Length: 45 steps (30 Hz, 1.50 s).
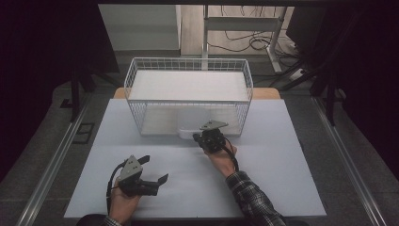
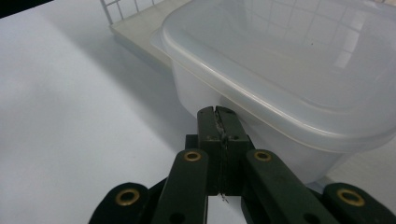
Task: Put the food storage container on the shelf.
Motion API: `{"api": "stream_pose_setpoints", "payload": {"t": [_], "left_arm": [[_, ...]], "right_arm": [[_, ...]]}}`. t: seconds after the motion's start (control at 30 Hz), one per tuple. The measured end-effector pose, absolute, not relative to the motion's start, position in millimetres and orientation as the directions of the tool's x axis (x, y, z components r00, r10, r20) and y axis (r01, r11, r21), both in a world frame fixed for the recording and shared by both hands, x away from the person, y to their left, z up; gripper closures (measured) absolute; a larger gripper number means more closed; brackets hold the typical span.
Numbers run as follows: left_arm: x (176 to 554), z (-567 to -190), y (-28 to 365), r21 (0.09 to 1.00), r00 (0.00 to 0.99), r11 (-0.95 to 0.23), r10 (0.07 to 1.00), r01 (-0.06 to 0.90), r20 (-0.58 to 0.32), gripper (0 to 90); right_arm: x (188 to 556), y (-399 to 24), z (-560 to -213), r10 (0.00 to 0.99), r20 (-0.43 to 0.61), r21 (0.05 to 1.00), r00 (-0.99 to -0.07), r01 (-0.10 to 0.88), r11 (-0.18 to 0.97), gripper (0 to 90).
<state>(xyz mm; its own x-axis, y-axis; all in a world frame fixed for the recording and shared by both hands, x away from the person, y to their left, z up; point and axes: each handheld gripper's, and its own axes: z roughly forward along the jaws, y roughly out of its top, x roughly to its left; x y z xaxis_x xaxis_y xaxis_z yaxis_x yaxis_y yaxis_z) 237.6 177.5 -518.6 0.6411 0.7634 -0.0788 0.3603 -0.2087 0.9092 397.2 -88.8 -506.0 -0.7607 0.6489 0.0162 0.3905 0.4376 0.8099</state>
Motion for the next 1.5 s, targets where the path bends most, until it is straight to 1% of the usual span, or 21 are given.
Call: {"api": "stream_pose_setpoints", "payload": {"t": [0.8, 1.07, 1.13, 1.23, 1.37, 1.5], "left_arm": [[239, -520, 177, 0.907, 0.644, -0.209, 0.761, 0.365, -0.084, 4.1], [239, -519, 178, 0.908, 0.644, -0.205, 0.76, 0.366, -0.088, 4.2], [239, -520, 178, 0.907, 0.645, -0.206, 0.759, 0.367, -0.088, 4.2], [239, -519, 177, 0.907, 0.647, -0.207, 0.757, 0.368, -0.09, 4.1], [239, -520, 177, 0.904, 0.647, -0.207, 0.756, 0.374, -0.095, 4.3], [240, -521, 176, 0.9, 0.649, -0.213, 0.755, 0.381, -0.096, 4.7]], "right_arm": [[434, -77, -504, 0.691, -0.023, 0.815, -0.722, 0.387, 0.432, 88.9], [436, -75, -503, 0.69, -0.026, 0.814, -0.724, 0.385, 0.435, 88.7], [434, -75, -501, 0.683, -0.025, 0.813, -0.73, 0.383, 0.439, 86.5], [431, -76, -499, 0.675, -0.017, 0.813, -0.737, 0.383, 0.439, 80.7], [426, -79, -498, 0.671, -0.001, 0.812, -0.741, 0.391, 0.434, 70.3], [420, -82, -495, 0.667, 0.009, 0.814, -0.745, 0.393, 0.428, 61.9]]}}
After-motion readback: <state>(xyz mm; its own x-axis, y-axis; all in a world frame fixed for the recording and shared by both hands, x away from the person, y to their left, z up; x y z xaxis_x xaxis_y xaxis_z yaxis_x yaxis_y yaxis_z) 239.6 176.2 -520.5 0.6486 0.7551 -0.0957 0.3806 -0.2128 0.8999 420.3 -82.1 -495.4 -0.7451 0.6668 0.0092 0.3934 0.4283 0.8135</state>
